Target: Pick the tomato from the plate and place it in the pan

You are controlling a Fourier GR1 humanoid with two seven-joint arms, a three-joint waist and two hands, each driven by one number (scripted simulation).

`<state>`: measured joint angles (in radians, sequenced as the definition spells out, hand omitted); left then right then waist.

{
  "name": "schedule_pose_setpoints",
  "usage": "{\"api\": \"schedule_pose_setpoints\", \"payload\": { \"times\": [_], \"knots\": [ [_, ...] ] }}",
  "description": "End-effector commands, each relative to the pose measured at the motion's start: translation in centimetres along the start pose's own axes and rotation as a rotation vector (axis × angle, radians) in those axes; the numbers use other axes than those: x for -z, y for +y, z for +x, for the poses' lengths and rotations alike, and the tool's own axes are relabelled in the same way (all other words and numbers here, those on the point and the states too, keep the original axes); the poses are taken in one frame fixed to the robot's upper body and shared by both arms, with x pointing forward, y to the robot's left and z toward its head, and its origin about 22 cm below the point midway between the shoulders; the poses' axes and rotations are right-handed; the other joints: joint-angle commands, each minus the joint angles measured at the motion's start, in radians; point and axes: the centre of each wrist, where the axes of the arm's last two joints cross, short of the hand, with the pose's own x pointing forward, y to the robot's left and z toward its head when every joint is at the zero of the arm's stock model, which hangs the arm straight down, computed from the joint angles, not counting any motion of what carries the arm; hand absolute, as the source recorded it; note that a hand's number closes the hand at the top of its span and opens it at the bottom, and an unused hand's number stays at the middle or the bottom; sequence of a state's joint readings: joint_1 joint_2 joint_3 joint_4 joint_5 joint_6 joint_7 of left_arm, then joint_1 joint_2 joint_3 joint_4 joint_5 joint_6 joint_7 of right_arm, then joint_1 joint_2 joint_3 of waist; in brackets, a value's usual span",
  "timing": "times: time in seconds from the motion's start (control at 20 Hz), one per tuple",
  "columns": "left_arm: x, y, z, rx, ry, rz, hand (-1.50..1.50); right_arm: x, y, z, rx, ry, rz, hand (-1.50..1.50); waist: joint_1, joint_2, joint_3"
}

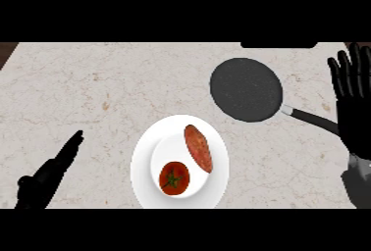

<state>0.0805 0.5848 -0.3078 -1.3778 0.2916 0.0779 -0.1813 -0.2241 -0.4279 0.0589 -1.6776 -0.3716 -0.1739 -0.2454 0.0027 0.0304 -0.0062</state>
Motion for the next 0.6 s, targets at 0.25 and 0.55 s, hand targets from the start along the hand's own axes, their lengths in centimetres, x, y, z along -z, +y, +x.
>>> {"api": "schedule_pose_setpoints", "payload": {
  "times": [0.25, 0.55],
  "knots": [
    [6.2, 0.5, 9.1, -0.12, -0.267, 0.22, 0.0, -6.1, 11.9, -4.0, -0.022, 0.215, 0.505, 1.5, 0.034, -0.023, 0.005],
    [6.0, 0.0, 8.3, -0.156, -0.191, 0.29, 0.0, -12.9, 10.3, -4.3, -0.453, -0.042, 0.173, -1.5, -0.061, -0.048, 0.005]
  ]
}}
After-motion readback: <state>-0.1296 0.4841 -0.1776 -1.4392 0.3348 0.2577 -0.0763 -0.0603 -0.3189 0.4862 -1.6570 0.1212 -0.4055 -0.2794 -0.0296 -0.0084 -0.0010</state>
